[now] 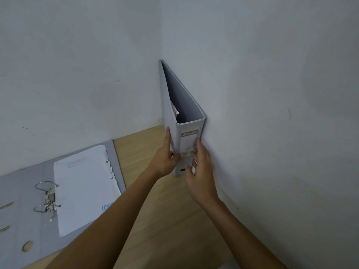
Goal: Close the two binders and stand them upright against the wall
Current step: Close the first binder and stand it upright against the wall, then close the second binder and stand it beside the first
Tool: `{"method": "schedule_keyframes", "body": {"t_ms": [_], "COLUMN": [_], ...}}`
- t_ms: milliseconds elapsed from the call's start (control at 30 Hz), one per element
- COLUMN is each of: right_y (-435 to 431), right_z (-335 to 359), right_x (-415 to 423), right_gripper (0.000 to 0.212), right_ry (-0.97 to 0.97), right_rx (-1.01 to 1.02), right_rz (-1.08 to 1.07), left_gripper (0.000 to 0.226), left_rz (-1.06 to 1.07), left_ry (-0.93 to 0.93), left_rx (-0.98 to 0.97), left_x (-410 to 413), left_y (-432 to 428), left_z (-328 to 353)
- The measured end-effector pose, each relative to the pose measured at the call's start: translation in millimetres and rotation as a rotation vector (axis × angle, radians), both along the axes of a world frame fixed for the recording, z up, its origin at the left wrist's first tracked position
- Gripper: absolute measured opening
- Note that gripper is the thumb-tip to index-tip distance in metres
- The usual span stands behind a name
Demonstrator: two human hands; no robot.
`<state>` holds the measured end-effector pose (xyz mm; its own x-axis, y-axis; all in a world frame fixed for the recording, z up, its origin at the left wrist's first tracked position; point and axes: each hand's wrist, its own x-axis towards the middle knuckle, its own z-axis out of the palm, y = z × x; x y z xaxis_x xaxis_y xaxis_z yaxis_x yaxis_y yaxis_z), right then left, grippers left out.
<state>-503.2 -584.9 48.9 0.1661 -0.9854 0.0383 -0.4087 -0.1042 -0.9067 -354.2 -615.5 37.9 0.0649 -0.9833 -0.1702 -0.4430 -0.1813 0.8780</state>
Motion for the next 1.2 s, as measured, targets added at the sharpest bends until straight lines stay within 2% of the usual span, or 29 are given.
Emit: {"method": "schedule_keyframes", "body": {"t_ms": [167, 267, 367, 467, 667, 767, 900, 1200], "right_y": [0.7, -1.2, -1.3, 1.1, 14.4, 22.2, 45.6, 130.6], "right_z": [-3.9, -0.1, 3.5, 1.7, -3.9, -13.8, -30.2, -38.1], "right_x": [-4.5, -9.4, -11.7, -7.5, 14.6, 30.6, 64.8, 187.0], "right_gripper": [0.085, 0.065, 0.042, 0.031, 0.024, 0.017, 0.013, 0.015], "right_ry": [-0.055, -0.094, -0.08, -0.093, -0.092, 0.013, 0.114, 0.179], "right_rx": [0.016, 0.019, 0.039, 0.12, 0.233, 0.352, 0.465, 0.543], "right_rz": [0.034, -0.015, 0.001, 0.048, 0.127, 0.279, 0.411, 0.577], "left_gripper": [0.102, 0.101, 0.091, 0.081, 0.056, 0.045, 0.039, 0.032], "left_rz": [0.04, 0.066, 0.072, 0.119, 0.188, 0.221, 0.291, 0.527], "left_ry": [-0.048, -0.025, -0.034, -0.05, 0.084, 0.156, 0.211, 0.264], "left_rx": [-0.006, 0.026, 0.08, 0.13, 0.184, 0.23, 0.303, 0.35], "left_x": [-5.6, -6.3, -5.9, 1.6, 24.9, 40.4, 76.2, 200.0], "left_y": [1.2, 2.7, 9.9, 23.8, 63.9, 94.2, 149.7, 288.7], "left_z": [-1.3, 2.7, 9.2, 10.6, 15.1, 11.9, -1.8, -17.2]}}
